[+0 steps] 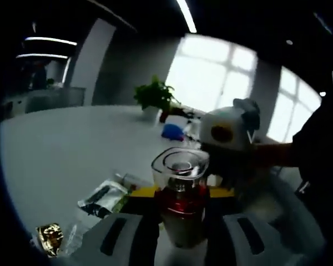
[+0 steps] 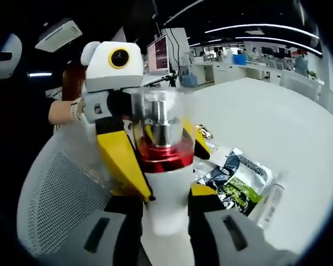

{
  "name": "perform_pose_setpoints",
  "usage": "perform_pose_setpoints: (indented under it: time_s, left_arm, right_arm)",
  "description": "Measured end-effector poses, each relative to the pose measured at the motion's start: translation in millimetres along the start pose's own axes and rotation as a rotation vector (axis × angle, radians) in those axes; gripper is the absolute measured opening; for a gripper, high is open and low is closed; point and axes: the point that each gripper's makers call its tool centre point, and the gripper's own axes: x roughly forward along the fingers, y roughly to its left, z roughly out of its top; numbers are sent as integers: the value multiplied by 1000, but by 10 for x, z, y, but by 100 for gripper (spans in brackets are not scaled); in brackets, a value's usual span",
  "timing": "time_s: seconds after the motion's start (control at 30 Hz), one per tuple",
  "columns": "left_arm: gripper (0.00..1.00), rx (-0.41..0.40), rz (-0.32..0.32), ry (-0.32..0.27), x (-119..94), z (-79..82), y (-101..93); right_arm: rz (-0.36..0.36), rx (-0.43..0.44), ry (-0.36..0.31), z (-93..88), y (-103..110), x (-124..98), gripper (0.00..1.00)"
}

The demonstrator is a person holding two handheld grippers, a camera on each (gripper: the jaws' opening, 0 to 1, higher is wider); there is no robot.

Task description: Arrange the skincare products in the storage area until every visible bottle or jar stands upright without overlapping.

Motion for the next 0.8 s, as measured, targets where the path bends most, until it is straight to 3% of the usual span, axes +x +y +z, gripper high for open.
perform_pose_setpoints:
  time_s: [0.1,0.43,0.8]
  left_arm:
    - [26,7,23,6,23,-1,52]
    - [26,18,38,48,112,-102,71]
    - [26,47,53,49,150,-63,187]
  right_arm:
    - [-45,2,-1,-22,-86,-5,32]
    - [-41,16,36,-155,-128,20,32]
    - [-48,2,18,-110,-269,67,31]
